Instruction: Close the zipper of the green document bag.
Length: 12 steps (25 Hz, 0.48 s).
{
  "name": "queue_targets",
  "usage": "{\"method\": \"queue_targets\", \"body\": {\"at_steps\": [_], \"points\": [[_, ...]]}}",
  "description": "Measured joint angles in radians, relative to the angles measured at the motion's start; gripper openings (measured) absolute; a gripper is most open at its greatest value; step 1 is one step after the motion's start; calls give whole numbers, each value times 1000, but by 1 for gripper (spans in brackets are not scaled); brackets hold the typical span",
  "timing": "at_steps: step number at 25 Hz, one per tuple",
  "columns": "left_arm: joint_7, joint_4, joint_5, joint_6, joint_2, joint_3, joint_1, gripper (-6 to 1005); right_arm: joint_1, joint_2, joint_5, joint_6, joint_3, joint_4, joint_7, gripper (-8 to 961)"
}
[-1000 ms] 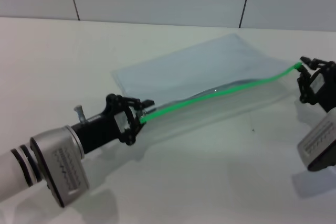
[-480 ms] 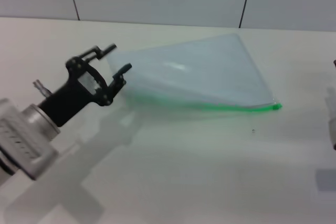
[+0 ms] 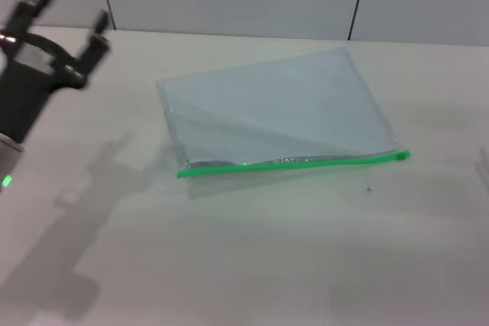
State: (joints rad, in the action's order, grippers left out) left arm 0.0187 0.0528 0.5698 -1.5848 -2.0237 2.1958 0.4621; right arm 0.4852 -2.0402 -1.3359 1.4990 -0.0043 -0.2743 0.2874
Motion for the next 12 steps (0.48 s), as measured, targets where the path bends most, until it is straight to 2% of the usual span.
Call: {"method": "queue_targets", "body": {"at_steps": [3, 7, 12], "points": [[86, 0, 93, -8, -2, -2, -4, 717, -1, 1, -8, 41, -30, 6, -142, 879], [197, 2, 142, -17, -3, -2, -13, 753, 6, 1, -14, 54, -62, 10, -207, 876], [224, 0, 160, -37, -4, 0, -17, 754, 17, 0, -13, 55, -77, -1, -212, 874]]}}
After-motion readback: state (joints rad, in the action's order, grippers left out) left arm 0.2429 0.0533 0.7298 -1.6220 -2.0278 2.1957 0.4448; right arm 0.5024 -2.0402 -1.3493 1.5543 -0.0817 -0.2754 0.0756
